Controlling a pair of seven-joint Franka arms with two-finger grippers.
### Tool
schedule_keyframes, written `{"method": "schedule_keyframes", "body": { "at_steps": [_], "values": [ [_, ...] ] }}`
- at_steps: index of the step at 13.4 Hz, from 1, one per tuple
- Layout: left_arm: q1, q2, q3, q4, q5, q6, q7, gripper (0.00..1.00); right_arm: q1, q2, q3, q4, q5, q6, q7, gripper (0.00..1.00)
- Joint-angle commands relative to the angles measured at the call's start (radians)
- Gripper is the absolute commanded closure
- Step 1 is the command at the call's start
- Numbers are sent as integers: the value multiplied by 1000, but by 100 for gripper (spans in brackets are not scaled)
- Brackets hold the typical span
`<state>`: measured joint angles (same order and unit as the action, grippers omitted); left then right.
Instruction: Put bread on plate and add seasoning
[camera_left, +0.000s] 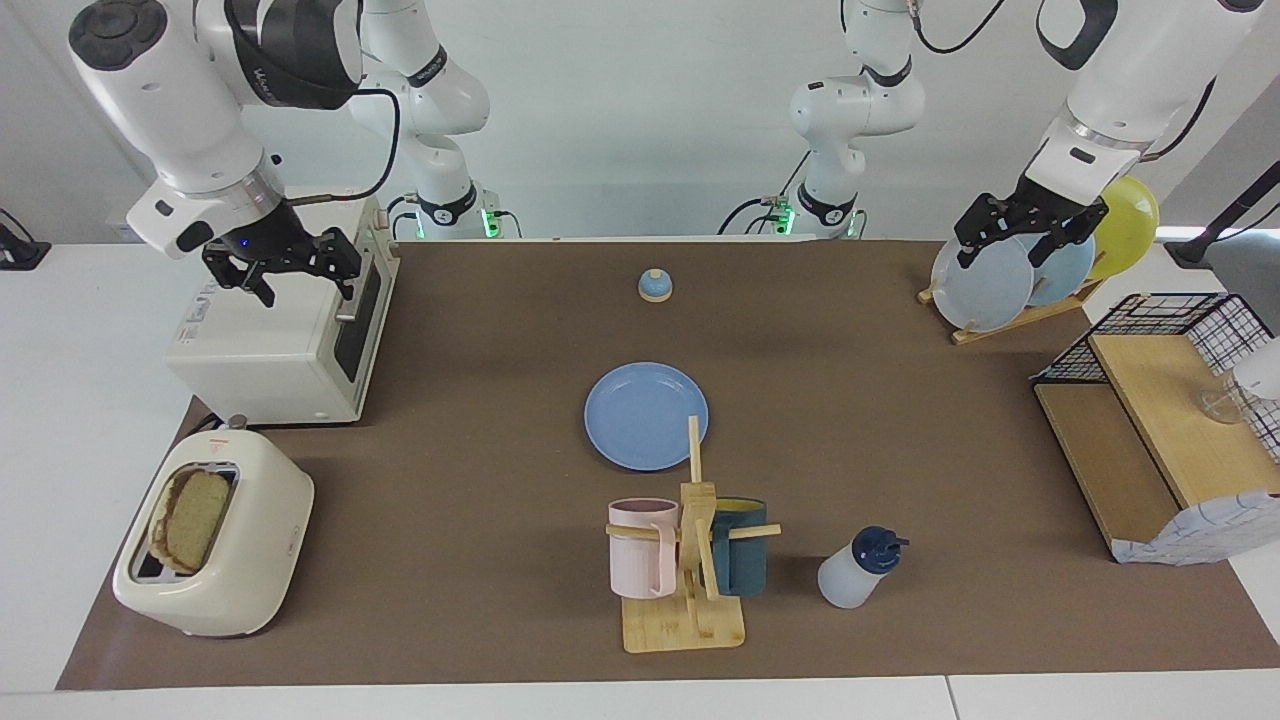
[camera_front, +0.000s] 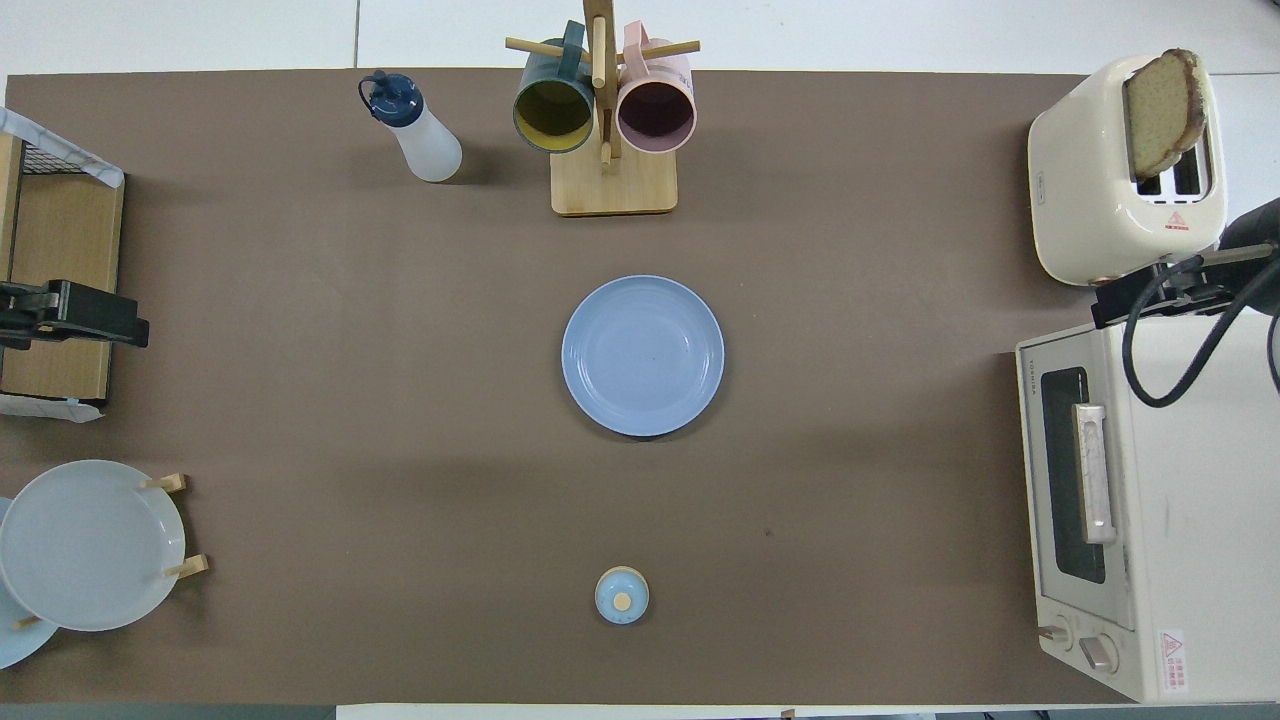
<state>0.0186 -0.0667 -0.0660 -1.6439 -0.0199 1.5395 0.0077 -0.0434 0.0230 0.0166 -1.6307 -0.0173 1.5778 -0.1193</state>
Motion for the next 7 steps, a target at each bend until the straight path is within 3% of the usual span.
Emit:
{"method": "schedule_keyframes", "body": {
  "at_steps": [1, 5, 7],
  "values": [
    [-3, -8, 15, -10, -11, -6, -15, 0, -1, 2, 0, 6, 25, 7, 18, 0],
    [-13, -13, 9, -22, 8, 17, -9, 0, -1, -3, -1, 2, 7, 79, 14, 0],
    [-34, -15, -4, -24, 107, 11, -3, 0, -13, -5, -1, 2, 13, 155, 7, 0]
  ]
}}
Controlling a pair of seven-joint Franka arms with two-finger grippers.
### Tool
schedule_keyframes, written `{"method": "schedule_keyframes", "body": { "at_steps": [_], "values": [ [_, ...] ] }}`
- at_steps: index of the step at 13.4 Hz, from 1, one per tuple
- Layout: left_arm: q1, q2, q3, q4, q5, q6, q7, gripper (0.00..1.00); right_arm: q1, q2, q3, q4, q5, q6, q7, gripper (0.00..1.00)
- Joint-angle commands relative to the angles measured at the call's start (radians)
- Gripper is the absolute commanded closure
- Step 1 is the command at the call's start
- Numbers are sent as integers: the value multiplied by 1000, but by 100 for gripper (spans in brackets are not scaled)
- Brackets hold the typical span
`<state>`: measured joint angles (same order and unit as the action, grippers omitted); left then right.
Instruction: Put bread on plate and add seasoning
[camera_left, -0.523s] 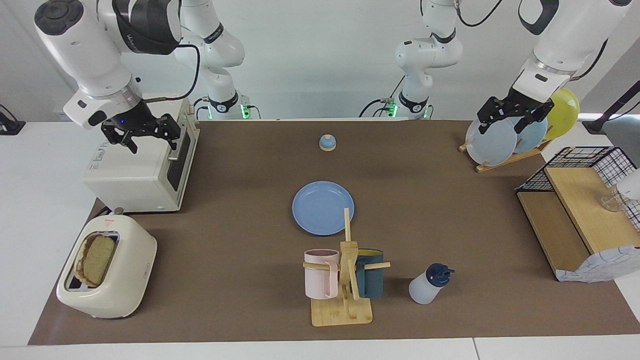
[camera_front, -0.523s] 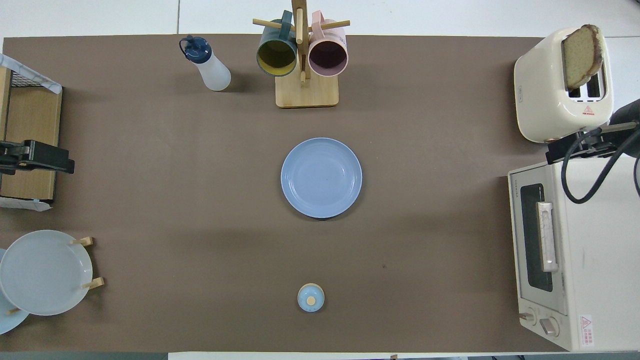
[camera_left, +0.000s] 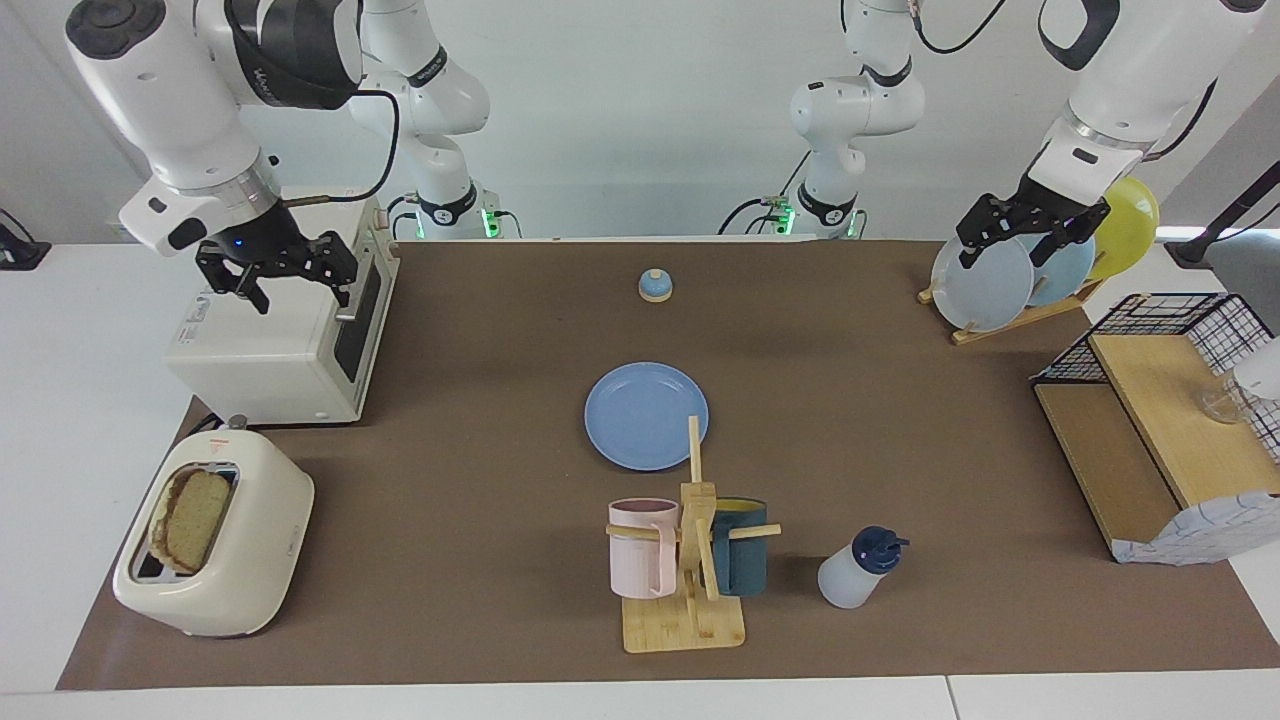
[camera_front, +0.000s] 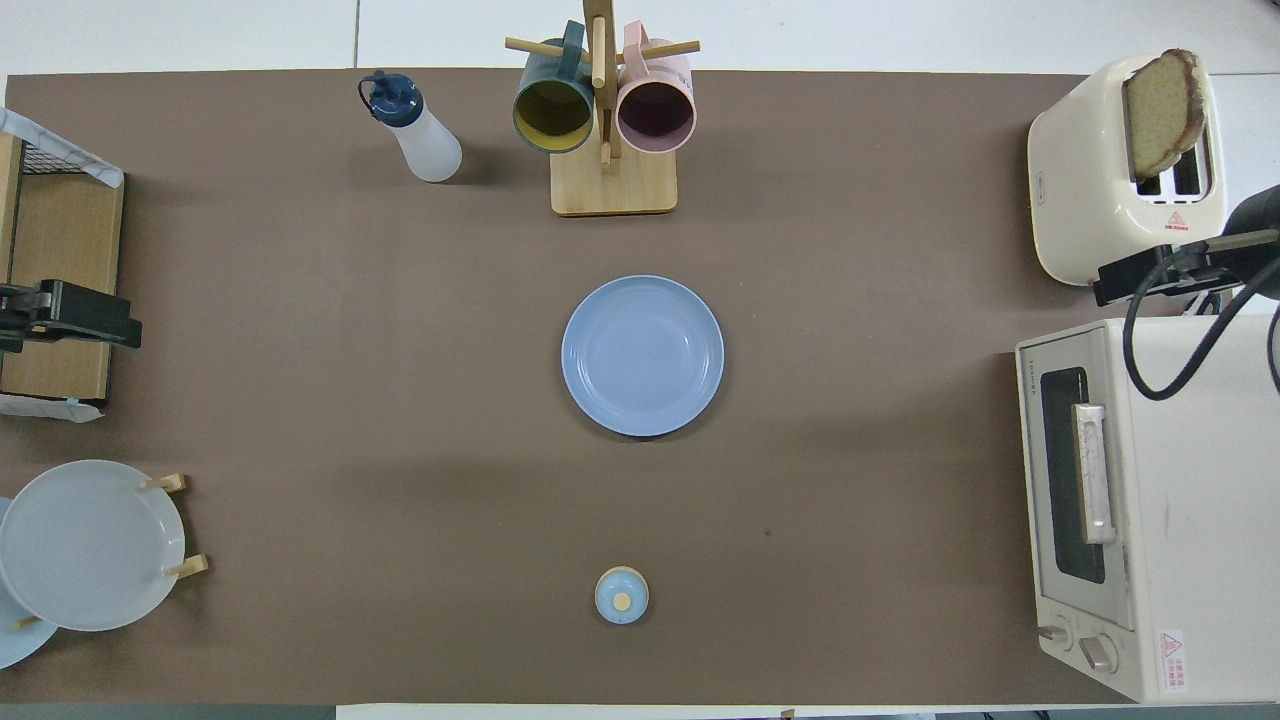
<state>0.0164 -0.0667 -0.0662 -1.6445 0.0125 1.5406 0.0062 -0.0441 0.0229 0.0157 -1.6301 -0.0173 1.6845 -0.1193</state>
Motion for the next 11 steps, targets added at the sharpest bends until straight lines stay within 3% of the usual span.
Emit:
{"method": "schedule_keyframes", "body": {
  "at_steps": [1, 3, 5, 7, 9, 11],
  "values": [
    [-42, -22, -7, -34, 80, 7, 0, 0, -14, -5, 0, 0, 13, 75, 3, 0],
    [-49, -36, -7, -84, 46, 89, -15, 0, -42, -3, -3, -46, 14, 272, 13, 0],
    [-74, -59, -7, -156, 1, 233, -102, 0, -75, -26, -5, -166, 14, 469, 4, 3],
    [-137, -67, -7, -263, 1, 460, -124, 0, -112, -8, -5, -192, 14, 547, 4, 23],
    [-185, -32, -6, -342, 1, 637, -127, 0, -128, 31, -5, -189, 14, 618, 3, 26],
    [-208, 57, -4, -362, 9, 809, -173, 0, -154, 64, -3, -180, 13, 661, 0, 26]
  ]
}}
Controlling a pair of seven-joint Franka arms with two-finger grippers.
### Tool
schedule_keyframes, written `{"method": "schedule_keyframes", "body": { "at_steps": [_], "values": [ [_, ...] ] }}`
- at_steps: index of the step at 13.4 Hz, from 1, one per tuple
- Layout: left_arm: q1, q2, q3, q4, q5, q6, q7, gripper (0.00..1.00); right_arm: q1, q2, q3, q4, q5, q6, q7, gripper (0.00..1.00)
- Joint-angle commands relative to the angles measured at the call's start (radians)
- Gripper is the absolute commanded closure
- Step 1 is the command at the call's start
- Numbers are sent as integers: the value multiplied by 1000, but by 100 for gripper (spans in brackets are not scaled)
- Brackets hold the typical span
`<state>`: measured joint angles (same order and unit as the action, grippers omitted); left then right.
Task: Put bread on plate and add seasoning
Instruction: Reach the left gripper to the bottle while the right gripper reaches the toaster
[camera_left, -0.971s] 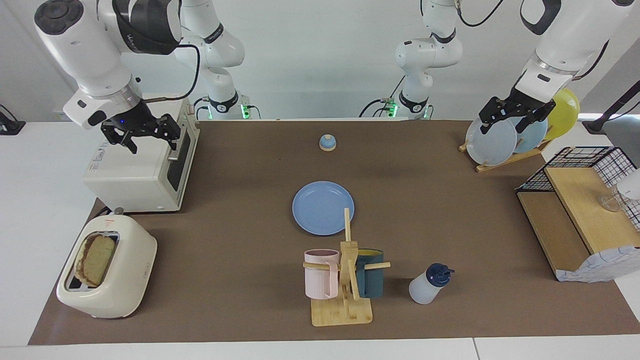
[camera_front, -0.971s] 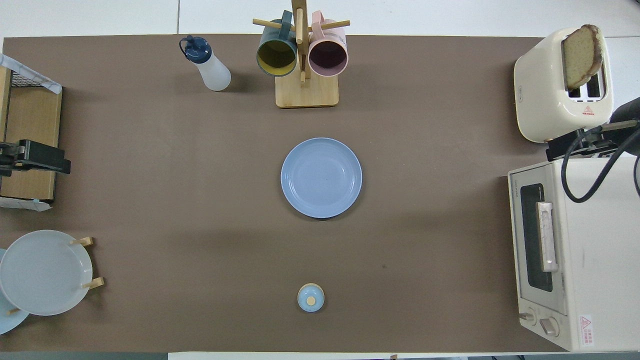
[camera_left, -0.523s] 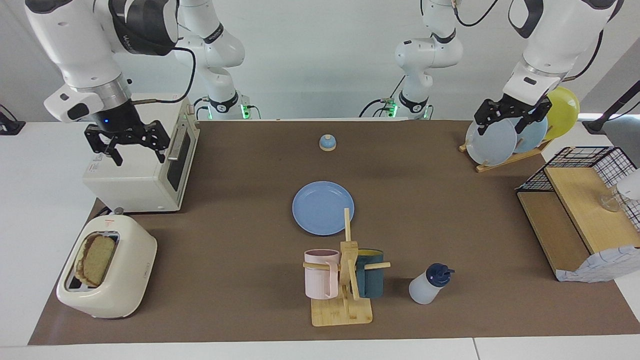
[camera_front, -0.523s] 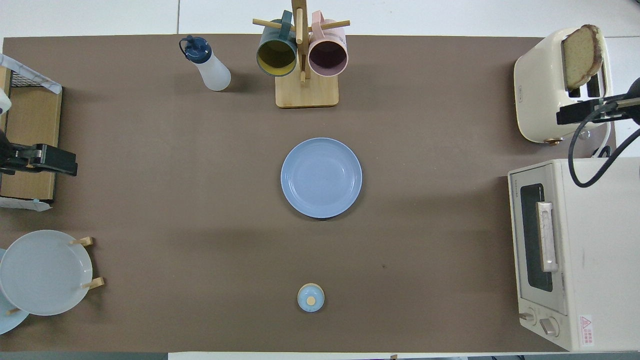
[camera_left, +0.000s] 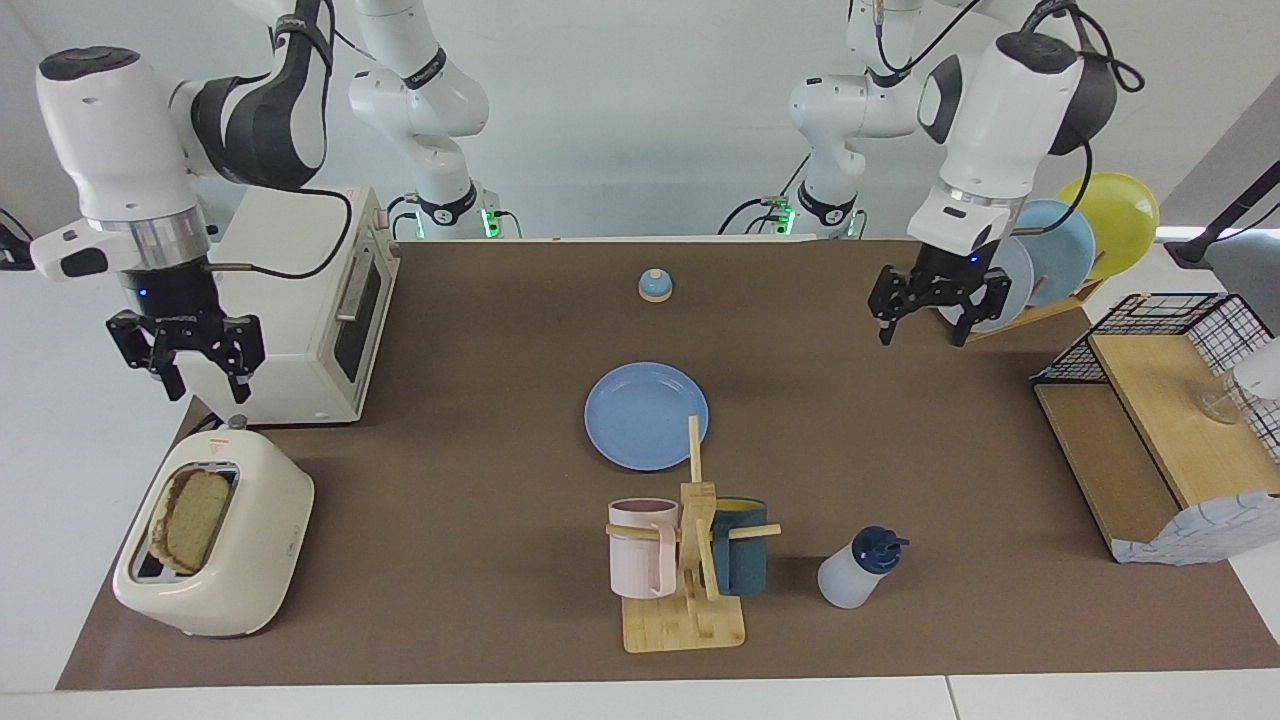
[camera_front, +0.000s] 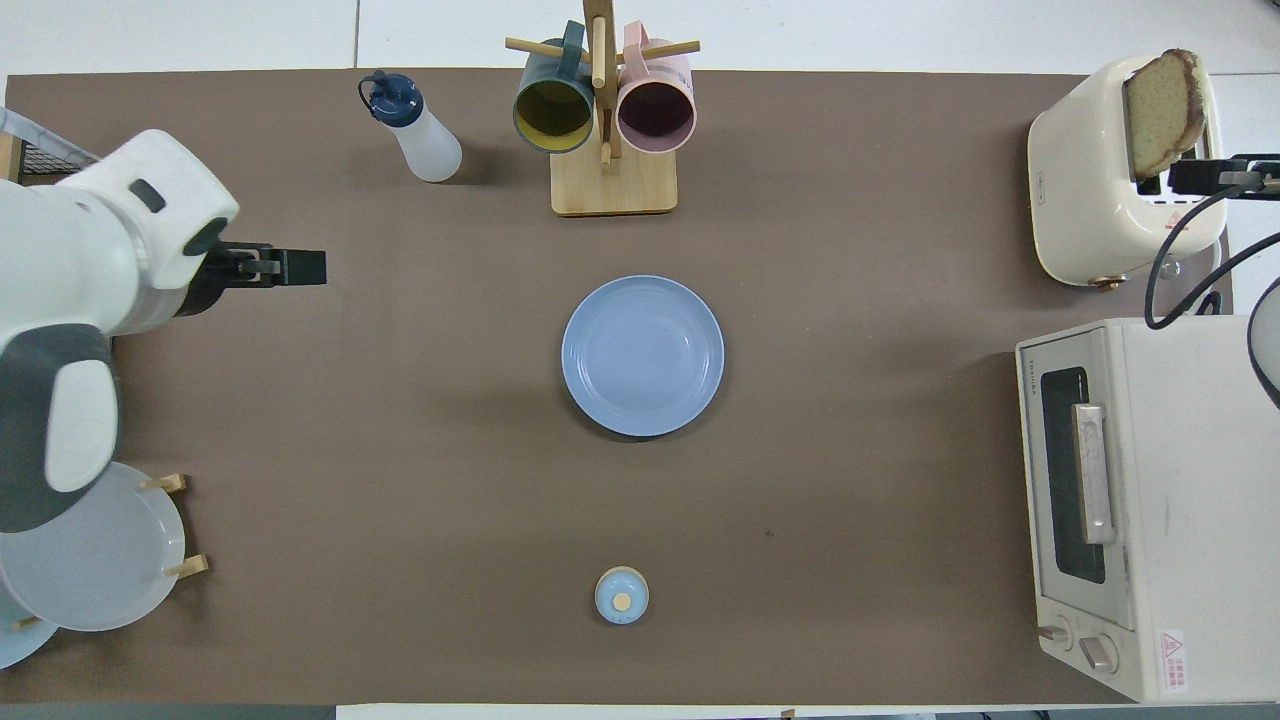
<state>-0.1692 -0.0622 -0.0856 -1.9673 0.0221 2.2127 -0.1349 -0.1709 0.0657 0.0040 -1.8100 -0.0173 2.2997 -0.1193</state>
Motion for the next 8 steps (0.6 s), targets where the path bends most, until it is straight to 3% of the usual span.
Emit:
{"method": "schedule_keyframes", "body": {
  "at_steps": [1, 4, 8],
  "values": [
    [-48, 109, 15, -33, 16, 194, -66, 0, -33, 35, 5, -2, 14, 76, 4, 26],
    [-93, 244, 15, -32, 172, 347, -255, 0, -64, 106, 7, 0, 10, 254, -49, 24],
    [-104, 459, 20, 94, 257, 473, -307, 0, -50, 187, 13, 46, 22, 305, -14, 24]
  ]
}}
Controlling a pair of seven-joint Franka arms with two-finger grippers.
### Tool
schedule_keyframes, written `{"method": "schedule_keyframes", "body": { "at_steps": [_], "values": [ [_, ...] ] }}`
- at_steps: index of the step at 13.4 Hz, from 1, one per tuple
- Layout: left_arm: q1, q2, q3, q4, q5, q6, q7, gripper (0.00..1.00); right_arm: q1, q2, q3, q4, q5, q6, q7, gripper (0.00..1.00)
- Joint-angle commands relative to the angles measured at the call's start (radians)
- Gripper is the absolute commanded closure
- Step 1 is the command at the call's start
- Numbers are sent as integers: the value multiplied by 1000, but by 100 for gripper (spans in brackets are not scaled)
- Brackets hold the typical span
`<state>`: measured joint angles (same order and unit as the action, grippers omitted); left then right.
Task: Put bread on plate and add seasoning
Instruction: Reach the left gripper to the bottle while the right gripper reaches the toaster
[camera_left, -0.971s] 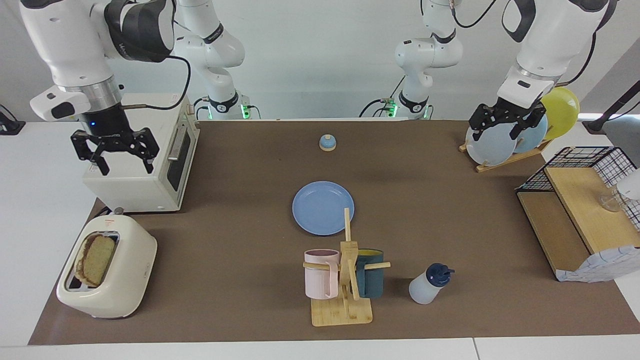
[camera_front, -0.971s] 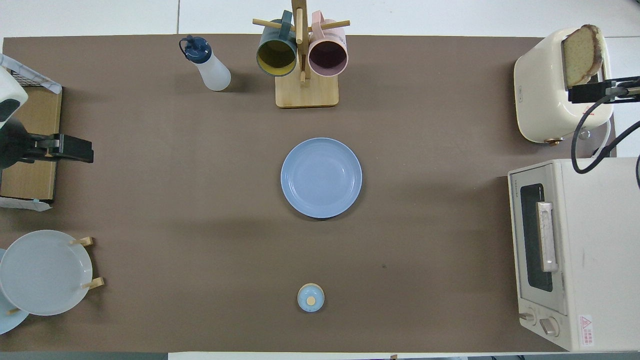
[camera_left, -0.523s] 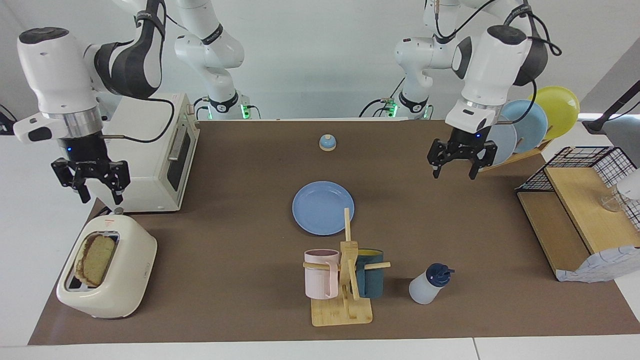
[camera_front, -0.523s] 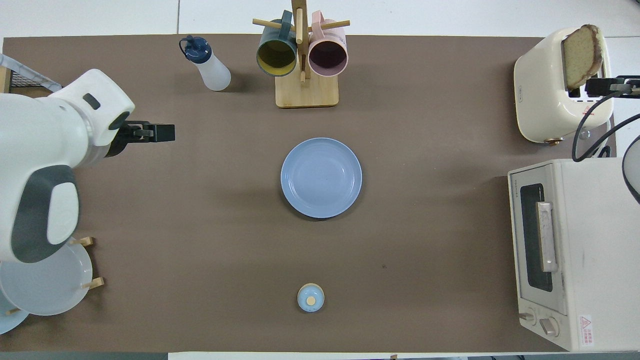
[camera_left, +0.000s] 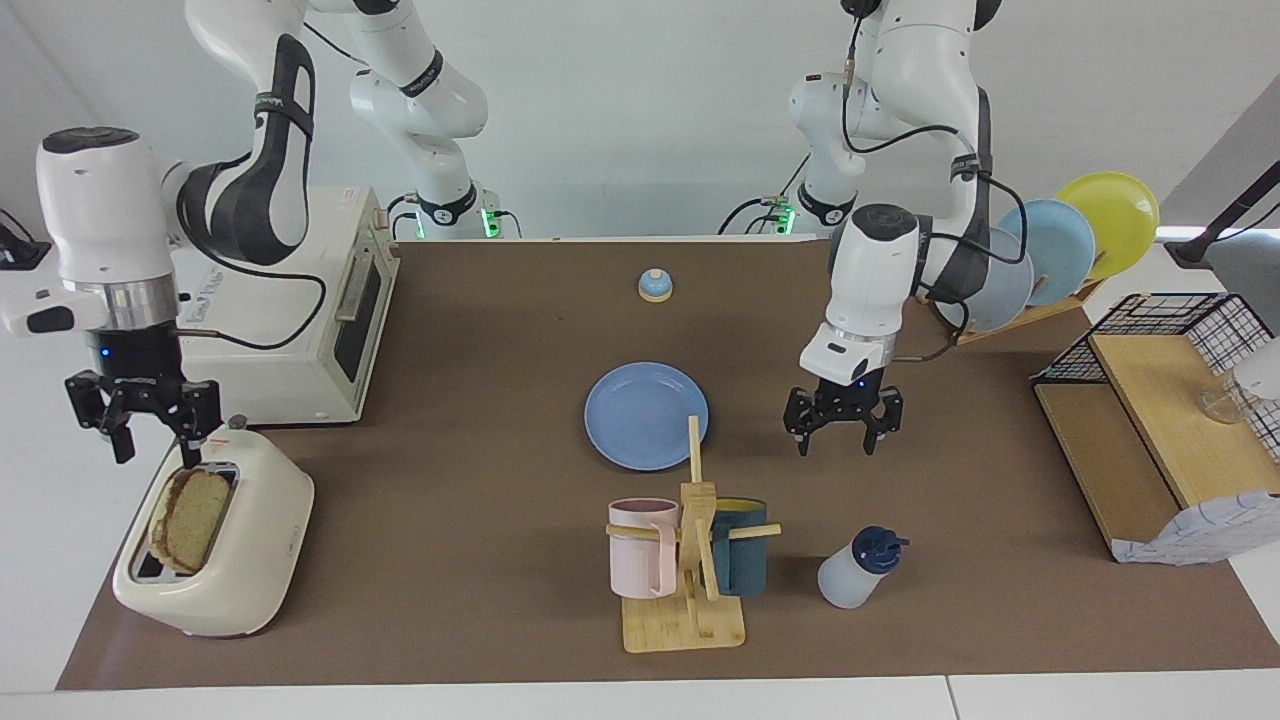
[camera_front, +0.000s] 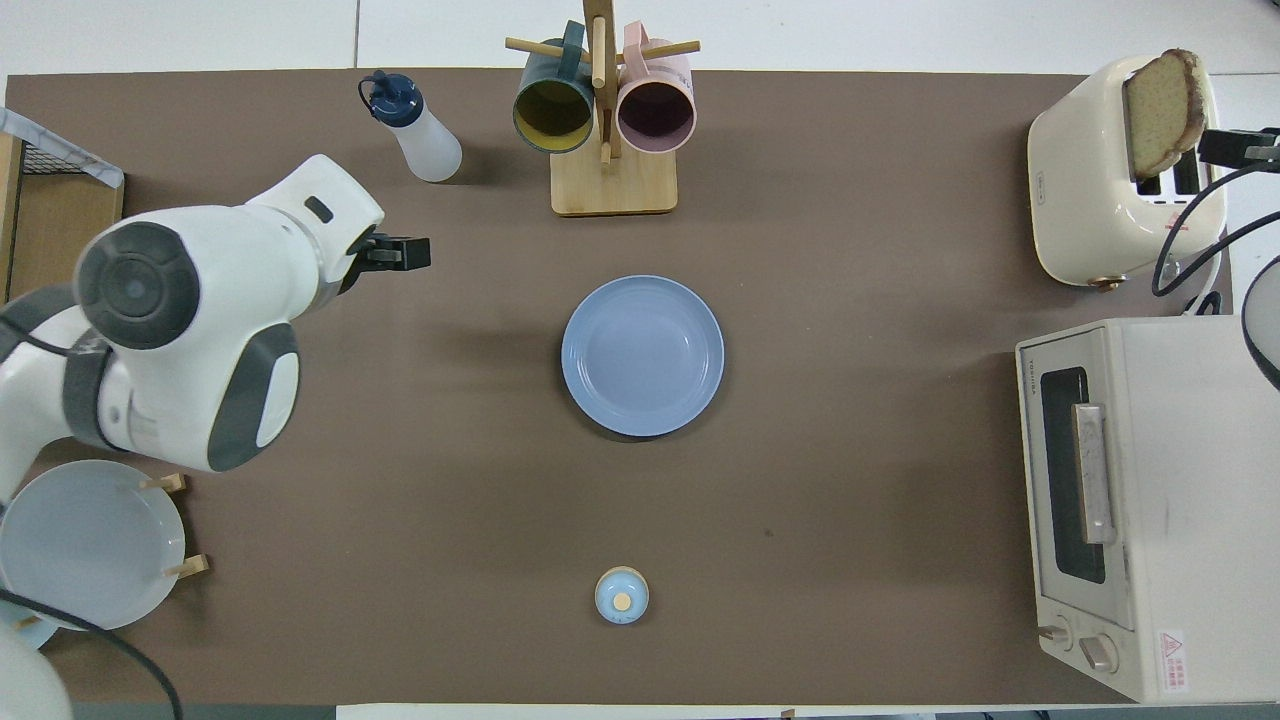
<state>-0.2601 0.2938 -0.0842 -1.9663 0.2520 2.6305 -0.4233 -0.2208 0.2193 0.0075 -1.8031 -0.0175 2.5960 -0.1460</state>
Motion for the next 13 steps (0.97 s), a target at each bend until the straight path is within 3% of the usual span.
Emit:
{"method": "schedule_keyframes", "body": {
  "at_steps": [1, 3, 5, 8, 10, 13],
  "values": [
    [-11, 144, 23, 119, 30, 98, -18, 0, 3, 47, 9, 53, 22, 18, 17, 24],
    [-4, 175, 26, 130, 30, 175, -20, 0, 11, 69, 11, 79, 25, 19, 17, 27],
    [-13, 220, 58, 182, 32, 180, -20, 0, 14, 71, 9, 76, 31, 12, 5, 100],
    [-11, 274, 66, 260, 32, 177, -20, 0, 11, 71, 11, 79, 28, 7, -33, 100],
    [-10, 291, 66, 306, 58, 157, -15, 0, 11, 69, 11, 93, 28, -13, -186, 100],
    [-7, 300, 66, 328, 65, 148, -14, 0, 11, 129, 11, 348, 19, -309, -282, 100]
  ]
}}
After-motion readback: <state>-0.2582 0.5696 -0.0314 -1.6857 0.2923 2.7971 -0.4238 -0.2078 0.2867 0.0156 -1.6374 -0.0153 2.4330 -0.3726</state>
